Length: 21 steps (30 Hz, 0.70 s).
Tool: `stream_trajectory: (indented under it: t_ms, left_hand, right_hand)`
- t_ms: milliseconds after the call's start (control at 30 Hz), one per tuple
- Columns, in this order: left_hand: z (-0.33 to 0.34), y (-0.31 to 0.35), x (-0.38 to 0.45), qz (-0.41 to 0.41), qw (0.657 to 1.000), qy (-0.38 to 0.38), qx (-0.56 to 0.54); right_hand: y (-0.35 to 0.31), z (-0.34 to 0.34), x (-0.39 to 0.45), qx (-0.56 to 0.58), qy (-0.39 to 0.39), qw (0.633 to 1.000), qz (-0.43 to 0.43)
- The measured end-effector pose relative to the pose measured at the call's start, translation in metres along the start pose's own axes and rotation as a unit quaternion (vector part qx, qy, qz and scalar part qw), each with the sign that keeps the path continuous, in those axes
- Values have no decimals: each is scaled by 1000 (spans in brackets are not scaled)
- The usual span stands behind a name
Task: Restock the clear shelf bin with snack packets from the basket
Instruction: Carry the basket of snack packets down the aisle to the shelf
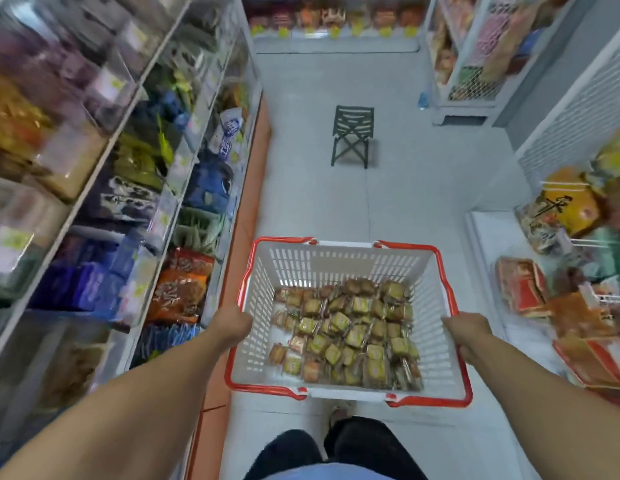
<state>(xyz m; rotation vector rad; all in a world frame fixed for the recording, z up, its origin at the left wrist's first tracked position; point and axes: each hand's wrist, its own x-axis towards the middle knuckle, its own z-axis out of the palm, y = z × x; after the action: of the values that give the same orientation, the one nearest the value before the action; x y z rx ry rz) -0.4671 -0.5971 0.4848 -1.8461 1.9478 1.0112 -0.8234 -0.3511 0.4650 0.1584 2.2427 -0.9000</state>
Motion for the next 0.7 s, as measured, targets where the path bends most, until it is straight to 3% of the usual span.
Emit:
stream_trajectory:
  t_ms: [300, 700]
  left_hand:
    - [-92, 142, 124, -35, 996, 68, -39]
    - [-210, 293, 393, -66, 990, 19, -125]
  right_hand:
    - [-209, 46, 126, 16, -28, 999, 6]
    - [-505, 141, 296, -48, 6, 998, 27]
